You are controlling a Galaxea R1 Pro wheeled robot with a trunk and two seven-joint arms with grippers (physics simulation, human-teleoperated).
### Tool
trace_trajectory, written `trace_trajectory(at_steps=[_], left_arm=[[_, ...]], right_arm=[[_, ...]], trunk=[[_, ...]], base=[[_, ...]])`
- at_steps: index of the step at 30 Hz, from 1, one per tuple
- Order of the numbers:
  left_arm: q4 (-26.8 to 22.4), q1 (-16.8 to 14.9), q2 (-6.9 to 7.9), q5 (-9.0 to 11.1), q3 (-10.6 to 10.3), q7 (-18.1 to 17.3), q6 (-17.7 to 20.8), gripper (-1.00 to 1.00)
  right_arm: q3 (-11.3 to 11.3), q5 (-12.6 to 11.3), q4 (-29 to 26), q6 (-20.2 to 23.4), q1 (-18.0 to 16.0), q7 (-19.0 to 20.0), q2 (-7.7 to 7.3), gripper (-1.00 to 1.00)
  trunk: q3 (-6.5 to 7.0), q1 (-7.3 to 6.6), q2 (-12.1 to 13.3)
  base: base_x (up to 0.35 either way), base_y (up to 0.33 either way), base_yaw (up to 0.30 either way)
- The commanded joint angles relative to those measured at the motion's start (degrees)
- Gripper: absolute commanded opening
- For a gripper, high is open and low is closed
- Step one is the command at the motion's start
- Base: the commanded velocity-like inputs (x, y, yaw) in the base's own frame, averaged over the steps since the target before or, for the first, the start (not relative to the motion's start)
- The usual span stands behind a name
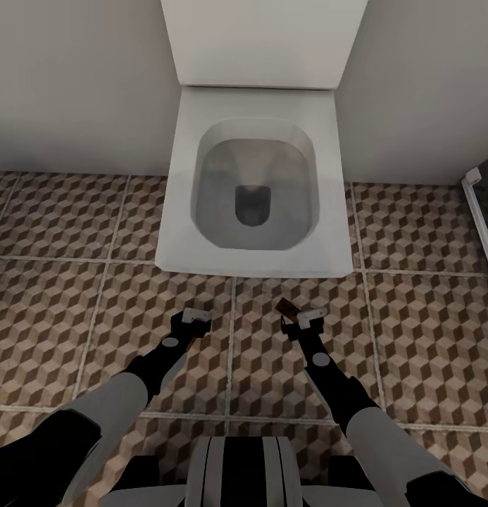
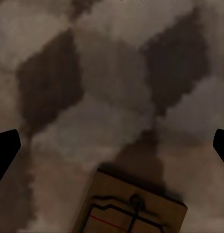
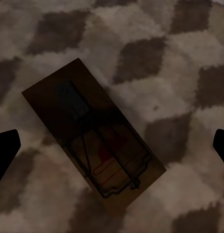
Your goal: Take the four mousetraps from the cabinet in the bathroom and place them on the bathroom floor. Make sure all four end up on the same floor surface, and ensure that at least two of them are either under or directly next to the same bathroom sink.
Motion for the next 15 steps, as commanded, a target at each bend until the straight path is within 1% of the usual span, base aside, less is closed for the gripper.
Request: trace_trajectory(at_steps=[1, 3, 15], left_arm=[[0.1, 0.0, 0.02, 0.5, -0.5, 0.3, -0.2, 1.00], [0.1, 0.0, 0.02, 0.5, -0.5, 0.3, -0.2, 1.00], [0.1, -0.1, 0.02, 0.5, -0.5, 0.4, -0.2, 1.00]], right_arm=[[0.2, 0.5, 0.1, 0.0, 0.0, -0.5, -0.01, 1.00], [0.2, 0.5, 0.1, 0.0, 0.0, -0.5, -0.01, 1.00], [0.2, 0.5, 0.1, 0.0, 0.0, -0.5, -0.01, 1.00]], trunk=[[-0.02, -0.01, 0.0], [-0.02, -0.01, 0.0], [2.64, -0.32, 0.2]], base=[[0.000, 0.000, 0.000], [0.000, 0.000, 0.000], [0.000, 0.000, 0.000]])
